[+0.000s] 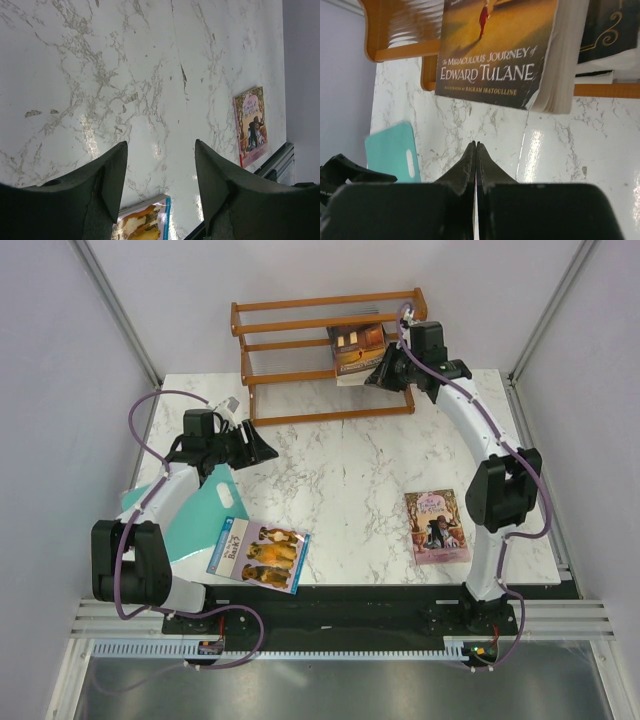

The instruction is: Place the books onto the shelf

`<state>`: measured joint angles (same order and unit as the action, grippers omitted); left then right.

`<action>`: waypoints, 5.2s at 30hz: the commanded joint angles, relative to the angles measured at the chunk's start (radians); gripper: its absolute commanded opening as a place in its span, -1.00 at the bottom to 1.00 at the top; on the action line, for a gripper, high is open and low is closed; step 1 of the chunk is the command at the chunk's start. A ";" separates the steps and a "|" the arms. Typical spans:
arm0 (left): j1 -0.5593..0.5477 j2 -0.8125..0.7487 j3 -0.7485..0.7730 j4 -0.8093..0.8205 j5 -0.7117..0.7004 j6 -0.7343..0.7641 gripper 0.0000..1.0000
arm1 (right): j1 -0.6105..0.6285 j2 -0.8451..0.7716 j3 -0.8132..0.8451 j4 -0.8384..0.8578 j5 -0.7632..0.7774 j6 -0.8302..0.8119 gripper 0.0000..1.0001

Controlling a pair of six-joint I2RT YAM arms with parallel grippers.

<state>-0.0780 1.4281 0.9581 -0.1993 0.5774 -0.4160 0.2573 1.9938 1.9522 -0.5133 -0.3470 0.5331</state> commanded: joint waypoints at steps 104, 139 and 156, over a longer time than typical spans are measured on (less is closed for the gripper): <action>-0.353 0.704 1.009 -0.034 -0.649 -0.239 -0.96 | -0.090 0.145 0.025 0.329 0.180 0.082 -0.84; -0.358 0.704 1.079 0.109 -0.591 -0.313 -0.96 | -0.092 0.151 0.014 0.329 0.172 0.079 -0.81; -0.362 0.626 1.042 0.115 -0.662 -0.271 -0.96 | -0.096 0.117 -0.033 0.331 0.198 0.065 -0.81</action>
<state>-0.4526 2.1735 2.0216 -0.1307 -0.0296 -0.7033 0.1551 2.1483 1.9537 -0.2096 -0.1570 0.6201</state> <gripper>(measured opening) 0.025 0.092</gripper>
